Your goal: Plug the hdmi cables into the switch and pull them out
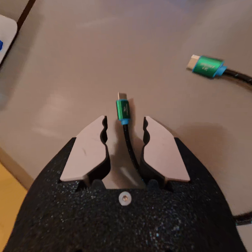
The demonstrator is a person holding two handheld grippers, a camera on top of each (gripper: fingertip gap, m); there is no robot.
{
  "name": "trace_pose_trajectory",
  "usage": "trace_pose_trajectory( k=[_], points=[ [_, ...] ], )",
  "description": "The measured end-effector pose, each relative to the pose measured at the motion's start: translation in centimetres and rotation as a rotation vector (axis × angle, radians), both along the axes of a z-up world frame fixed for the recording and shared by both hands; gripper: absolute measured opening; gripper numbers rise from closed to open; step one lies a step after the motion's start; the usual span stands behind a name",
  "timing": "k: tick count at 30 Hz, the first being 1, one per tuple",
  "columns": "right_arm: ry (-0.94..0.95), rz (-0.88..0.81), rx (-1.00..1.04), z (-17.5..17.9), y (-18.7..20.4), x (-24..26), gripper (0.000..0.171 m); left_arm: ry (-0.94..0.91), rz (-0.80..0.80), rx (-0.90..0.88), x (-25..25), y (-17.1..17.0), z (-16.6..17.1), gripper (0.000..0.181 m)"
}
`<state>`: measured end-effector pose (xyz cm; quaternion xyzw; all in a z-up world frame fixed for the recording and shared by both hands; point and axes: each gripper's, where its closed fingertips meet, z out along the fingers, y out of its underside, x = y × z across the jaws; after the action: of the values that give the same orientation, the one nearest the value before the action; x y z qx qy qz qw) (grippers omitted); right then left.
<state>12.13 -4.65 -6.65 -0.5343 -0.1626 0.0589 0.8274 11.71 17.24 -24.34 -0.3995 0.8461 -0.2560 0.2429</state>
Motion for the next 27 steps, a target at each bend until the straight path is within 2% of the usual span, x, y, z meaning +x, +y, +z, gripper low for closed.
trace_pose_trajectory(
  k=[1,7,10,11,15,19,27],
  points=[
    [-0.003,-0.004,-0.006,-0.1,0.0,0.0,0.022,0.004,0.010,0.056,-0.2,0.3,-0.5,0.051],
    [-0.007,-0.002,-0.013,-0.2,0.3,0.0,0.022,-0.079,0.089,0.207,0.5,0.7,-0.6,0.046],
    [-0.007,-0.006,-0.010,-0.2,0.2,0.0,0.022,-0.104,0.135,0.239,1.4,0.9,-0.7,0.034],
    [-0.006,-0.007,-0.009,-0.2,0.1,0.0,0.022,-0.113,0.139,0.243,1.6,0.8,-0.8,0.027],
    [-0.005,-0.013,0.003,0.0,-0.3,0.2,0.022,-0.165,0.128,0.307,1.8,0.6,-0.9,0.020],
    [-0.003,-0.017,0.017,0.2,-0.7,0.3,0.022,-0.209,0.134,0.393,2.1,0.9,-0.7,0.020],
    [-0.002,-0.025,0.023,0.3,-0.9,0.4,0.022,-0.242,0.161,0.358,2.7,2.2,-0.3,0.019]
  ],
)
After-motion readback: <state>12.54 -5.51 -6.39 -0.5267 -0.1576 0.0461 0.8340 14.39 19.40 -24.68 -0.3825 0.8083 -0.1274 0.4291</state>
